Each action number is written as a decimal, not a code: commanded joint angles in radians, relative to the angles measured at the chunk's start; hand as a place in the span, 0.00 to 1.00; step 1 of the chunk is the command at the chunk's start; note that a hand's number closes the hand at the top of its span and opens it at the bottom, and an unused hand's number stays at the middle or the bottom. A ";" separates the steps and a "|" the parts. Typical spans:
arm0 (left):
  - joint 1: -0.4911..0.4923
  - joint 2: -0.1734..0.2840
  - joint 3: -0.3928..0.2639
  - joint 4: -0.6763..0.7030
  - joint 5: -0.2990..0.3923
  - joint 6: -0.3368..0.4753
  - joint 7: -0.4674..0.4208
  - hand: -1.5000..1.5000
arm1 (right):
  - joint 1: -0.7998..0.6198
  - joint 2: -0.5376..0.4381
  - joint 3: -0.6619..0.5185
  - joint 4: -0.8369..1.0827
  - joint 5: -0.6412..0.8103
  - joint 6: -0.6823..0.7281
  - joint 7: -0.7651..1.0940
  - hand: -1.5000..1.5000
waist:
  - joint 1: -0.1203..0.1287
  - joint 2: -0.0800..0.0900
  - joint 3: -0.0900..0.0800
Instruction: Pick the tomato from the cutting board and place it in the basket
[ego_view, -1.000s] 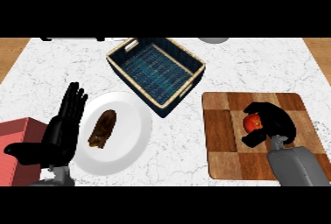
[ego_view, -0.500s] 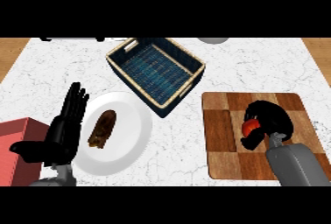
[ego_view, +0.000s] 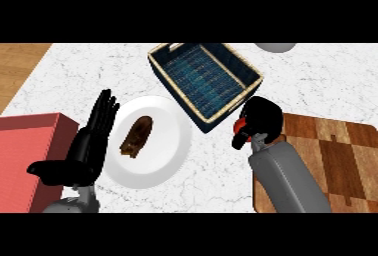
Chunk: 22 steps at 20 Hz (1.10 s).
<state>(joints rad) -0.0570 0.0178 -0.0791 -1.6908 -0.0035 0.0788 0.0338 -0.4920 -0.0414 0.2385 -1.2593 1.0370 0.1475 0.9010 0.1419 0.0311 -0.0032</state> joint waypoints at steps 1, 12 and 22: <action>-0.019 0.003 -0.032 0.004 -0.002 -0.031 0.002 0.50 | -0.144 0.039 0.021 0.068 0.046 -0.065 0.190 1.00 | 0.088 0.016 -0.002; -0.085 -0.009 -0.078 0.026 -0.007 -0.058 0.016 0.50 | -0.483 0.041 0.015 0.132 0.146 -0.327 0.347 1.00 | 0.154 0.014 -0.002; -0.115 -0.018 -0.093 0.064 -0.015 -0.050 0.022 0.50 | -0.744 0.041 -0.027 0.208 0.223 -0.391 0.453 1.00 | 0.160 0.011 -0.007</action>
<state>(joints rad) -0.1522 0.0009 -0.1706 -1.6362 -0.0156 0.0277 0.0498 -1.1478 -0.0096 0.2244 -1.0837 1.2398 -0.1590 1.1479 0.3020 0.0426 -0.0094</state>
